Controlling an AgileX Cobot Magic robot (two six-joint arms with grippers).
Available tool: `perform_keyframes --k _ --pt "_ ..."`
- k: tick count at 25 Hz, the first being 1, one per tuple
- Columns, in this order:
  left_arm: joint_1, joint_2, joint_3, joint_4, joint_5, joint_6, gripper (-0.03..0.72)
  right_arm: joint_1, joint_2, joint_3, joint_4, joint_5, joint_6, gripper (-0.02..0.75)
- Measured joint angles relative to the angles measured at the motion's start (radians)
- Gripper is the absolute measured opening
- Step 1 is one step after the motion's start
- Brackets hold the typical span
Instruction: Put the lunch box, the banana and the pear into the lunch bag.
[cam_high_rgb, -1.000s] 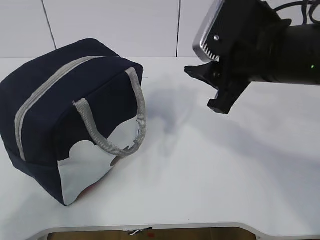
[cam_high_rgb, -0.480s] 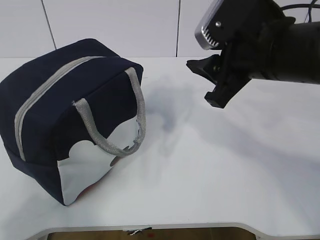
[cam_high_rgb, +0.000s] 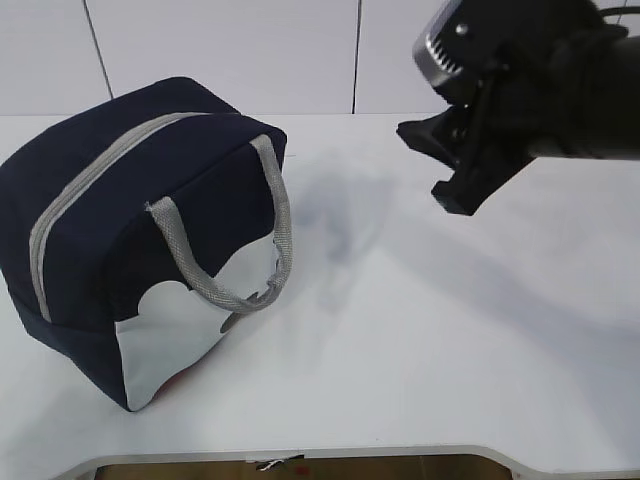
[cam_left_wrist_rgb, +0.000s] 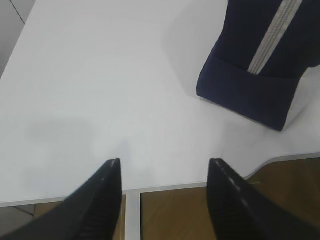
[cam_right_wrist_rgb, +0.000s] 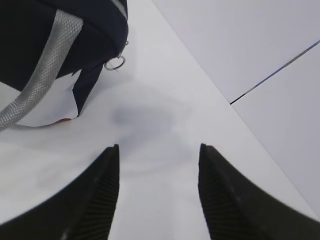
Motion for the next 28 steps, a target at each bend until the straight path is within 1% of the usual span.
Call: perform_keyframes --k 4,10,13,21,28 --pt "0.0 0.0 0.0 0.0 0.0 0.0 0.393 0.0 -0.094 0.0 0.056 0.049 -0.006 0.421" --pt "0.0 0.0 0.0 0.0 0.0 0.0 0.372 0.0 -0.291 0.0 0.2 0.254 0.002 0.421" --pt "0.0 0.0 0.0 0.0 0.0 0.0 0.37 0.0 -0.381 0.0 0.252 0.335 0.003 0.42" --pt "0.0 0.0 0.0 0.0 0.0 0.0 0.356 0.0 -0.627 0.0 0.348 0.591 0.003 0.417" --pt "0.0 0.0 0.0 0.0 0.0 0.0 0.351 0.0 -0.828 0.0 0.412 0.778 0.003 0.415"
